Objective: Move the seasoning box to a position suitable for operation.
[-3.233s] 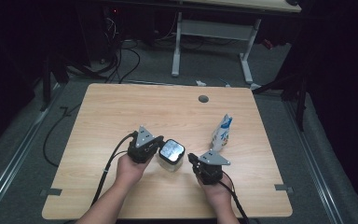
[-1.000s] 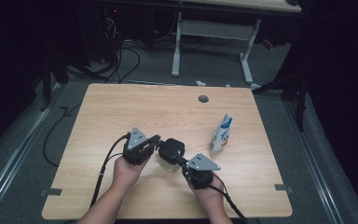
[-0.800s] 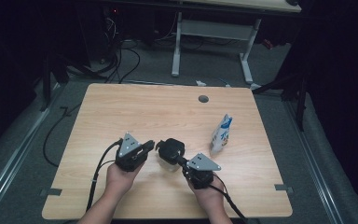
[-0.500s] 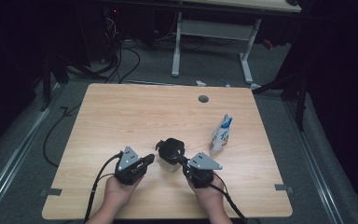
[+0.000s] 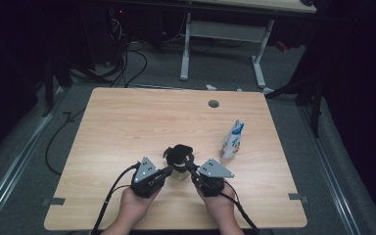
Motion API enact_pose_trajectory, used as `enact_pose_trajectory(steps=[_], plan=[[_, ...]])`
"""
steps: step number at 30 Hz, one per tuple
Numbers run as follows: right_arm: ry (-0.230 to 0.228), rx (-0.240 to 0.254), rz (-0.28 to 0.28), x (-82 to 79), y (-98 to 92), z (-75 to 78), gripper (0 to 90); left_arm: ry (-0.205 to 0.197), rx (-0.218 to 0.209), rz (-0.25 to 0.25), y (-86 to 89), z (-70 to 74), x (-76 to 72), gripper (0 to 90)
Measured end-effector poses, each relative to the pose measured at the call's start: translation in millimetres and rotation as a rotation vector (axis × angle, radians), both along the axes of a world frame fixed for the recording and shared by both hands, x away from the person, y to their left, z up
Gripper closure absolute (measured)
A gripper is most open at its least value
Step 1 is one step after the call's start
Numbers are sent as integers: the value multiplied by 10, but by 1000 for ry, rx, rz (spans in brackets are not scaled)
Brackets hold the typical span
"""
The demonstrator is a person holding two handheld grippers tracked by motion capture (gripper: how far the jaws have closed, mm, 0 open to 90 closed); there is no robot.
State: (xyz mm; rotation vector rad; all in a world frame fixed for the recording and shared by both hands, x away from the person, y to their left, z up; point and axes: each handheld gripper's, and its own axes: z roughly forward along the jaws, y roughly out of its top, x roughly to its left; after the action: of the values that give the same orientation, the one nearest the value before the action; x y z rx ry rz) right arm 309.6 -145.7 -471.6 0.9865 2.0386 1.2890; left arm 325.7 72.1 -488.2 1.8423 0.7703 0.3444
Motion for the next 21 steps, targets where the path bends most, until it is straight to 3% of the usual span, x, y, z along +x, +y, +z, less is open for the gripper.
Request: enact_pose_trajectory(steps=[21], plan=[[-2,2,3,-2,7,15,891,-12,-20,2,-141,28,35,892]])
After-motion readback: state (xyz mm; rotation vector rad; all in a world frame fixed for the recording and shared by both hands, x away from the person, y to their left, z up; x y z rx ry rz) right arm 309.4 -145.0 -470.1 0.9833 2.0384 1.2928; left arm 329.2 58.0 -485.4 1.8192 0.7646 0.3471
